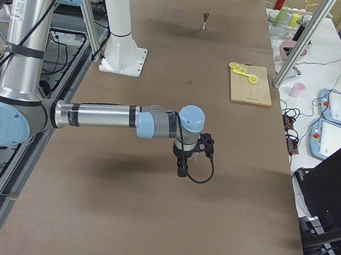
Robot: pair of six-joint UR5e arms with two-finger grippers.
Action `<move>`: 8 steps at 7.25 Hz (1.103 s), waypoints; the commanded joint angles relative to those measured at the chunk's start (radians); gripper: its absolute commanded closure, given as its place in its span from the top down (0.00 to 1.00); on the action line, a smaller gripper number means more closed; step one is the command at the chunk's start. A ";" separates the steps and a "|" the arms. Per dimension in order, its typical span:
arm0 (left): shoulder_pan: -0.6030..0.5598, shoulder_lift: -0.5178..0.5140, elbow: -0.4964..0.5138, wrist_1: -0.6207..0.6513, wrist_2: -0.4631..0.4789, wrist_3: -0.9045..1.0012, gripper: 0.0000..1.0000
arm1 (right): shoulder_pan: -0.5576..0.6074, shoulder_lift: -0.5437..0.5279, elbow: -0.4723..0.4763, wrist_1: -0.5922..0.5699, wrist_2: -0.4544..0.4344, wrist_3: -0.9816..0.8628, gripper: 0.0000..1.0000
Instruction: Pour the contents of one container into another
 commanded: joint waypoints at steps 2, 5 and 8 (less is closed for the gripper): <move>0.000 0.000 0.001 0.000 0.001 0.000 0.99 | -0.001 0.002 0.000 0.000 0.000 0.000 1.00; -0.001 0.002 -0.003 -0.001 -0.001 0.003 0.99 | 0.000 0.000 0.000 0.000 0.002 0.000 1.00; 0.005 -0.023 -0.012 -0.017 -0.004 -0.089 0.99 | -0.001 0.000 0.000 0.000 0.000 -0.002 1.00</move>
